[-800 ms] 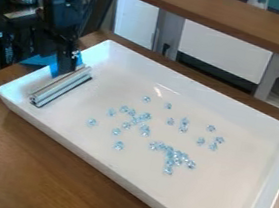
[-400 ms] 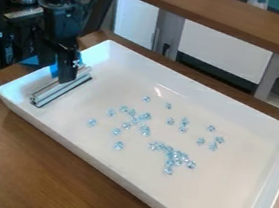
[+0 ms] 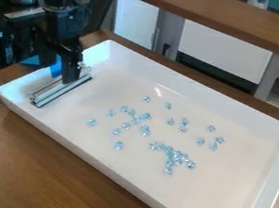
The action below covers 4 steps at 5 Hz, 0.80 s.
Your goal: Sweep into pile
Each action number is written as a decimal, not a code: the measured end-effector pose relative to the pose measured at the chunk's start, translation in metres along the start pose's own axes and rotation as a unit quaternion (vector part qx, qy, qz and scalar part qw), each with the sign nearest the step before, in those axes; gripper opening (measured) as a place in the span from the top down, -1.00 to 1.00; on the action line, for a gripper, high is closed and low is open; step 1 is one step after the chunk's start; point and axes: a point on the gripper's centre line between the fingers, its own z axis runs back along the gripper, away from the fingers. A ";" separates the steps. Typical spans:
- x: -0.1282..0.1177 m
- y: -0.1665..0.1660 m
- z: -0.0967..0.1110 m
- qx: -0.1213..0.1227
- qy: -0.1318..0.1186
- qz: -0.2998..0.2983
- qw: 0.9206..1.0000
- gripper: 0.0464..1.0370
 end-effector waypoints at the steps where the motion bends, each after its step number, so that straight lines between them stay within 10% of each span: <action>1: -0.004 0.001 -0.010 0.003 0.019 0.029 0.999 -0.93; 3: -0.004 0.002 -0.017 0.006 0.025 0.032 0.999 -0.84; 4: -0.004 0.005 -0.018 0.016 0.022 0.031 0.999 -0.25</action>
